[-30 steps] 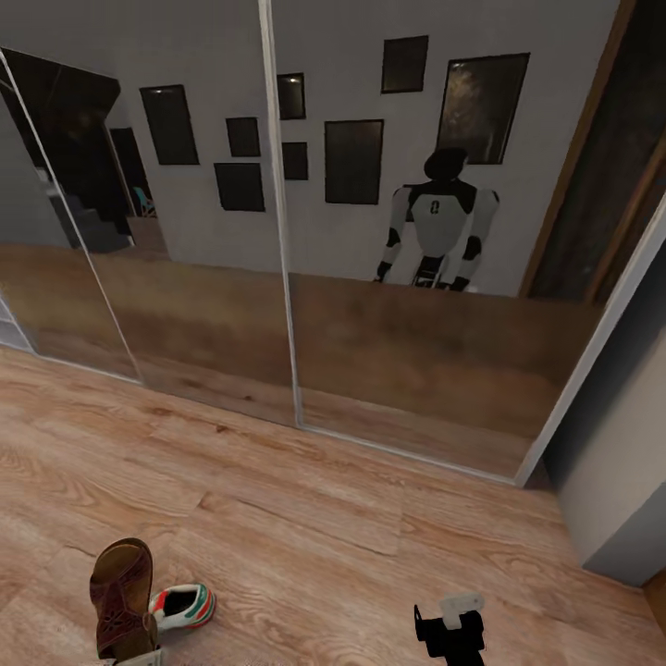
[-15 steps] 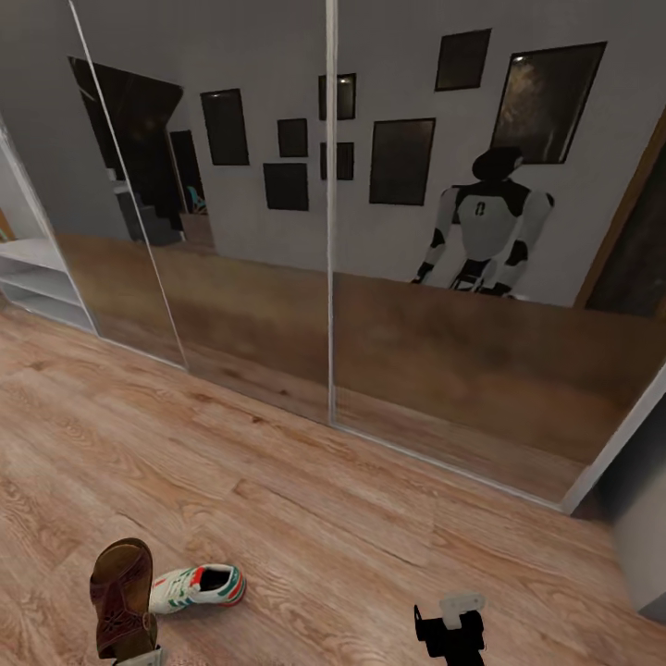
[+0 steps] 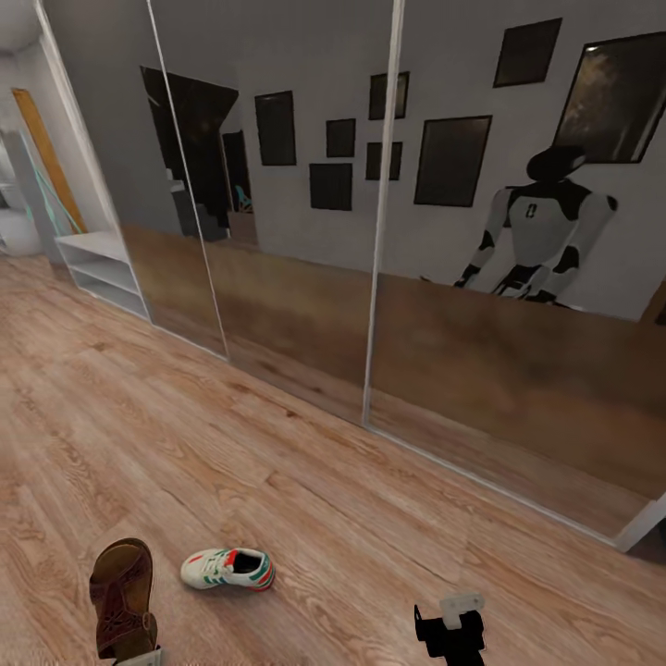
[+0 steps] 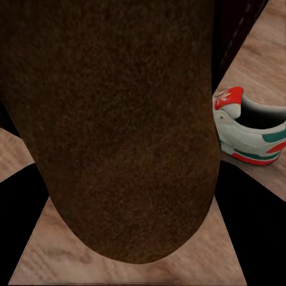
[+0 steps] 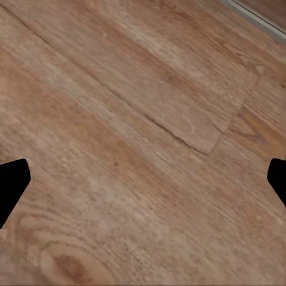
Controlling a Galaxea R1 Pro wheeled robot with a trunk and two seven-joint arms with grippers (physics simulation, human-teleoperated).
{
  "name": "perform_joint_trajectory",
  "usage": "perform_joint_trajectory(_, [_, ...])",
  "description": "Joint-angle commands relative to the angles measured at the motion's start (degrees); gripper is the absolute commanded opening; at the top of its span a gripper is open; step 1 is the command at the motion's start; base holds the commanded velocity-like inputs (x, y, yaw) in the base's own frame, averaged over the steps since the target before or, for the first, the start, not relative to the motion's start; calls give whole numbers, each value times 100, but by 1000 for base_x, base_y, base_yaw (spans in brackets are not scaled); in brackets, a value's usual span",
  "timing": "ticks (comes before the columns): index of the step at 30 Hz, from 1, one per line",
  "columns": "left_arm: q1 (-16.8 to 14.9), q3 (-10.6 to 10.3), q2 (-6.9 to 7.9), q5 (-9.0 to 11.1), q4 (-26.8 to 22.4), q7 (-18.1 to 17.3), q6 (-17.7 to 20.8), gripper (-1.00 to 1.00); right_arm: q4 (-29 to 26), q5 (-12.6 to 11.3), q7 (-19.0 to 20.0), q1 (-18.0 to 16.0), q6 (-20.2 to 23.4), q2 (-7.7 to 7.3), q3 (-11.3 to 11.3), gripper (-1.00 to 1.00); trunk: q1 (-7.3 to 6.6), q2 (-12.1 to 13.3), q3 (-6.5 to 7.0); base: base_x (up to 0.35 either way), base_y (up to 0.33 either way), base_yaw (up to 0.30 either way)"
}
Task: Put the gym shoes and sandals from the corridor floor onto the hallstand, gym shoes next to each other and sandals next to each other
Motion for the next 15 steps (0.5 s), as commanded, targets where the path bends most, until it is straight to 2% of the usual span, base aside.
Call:
perform_joint_trajectory(1, [-7,51,-3,-51,5,-30,-20,-100,3,-59,-24,-4,-24,-2,50,100,-1,-2,-5,0,0,281])
perform_joint_trajectory(15, [-7,51,-3,-51,5,-30,-21,-100,3,-55,-27,-4,-29,-2,47,100,-1,-2,-5,0,0,281])
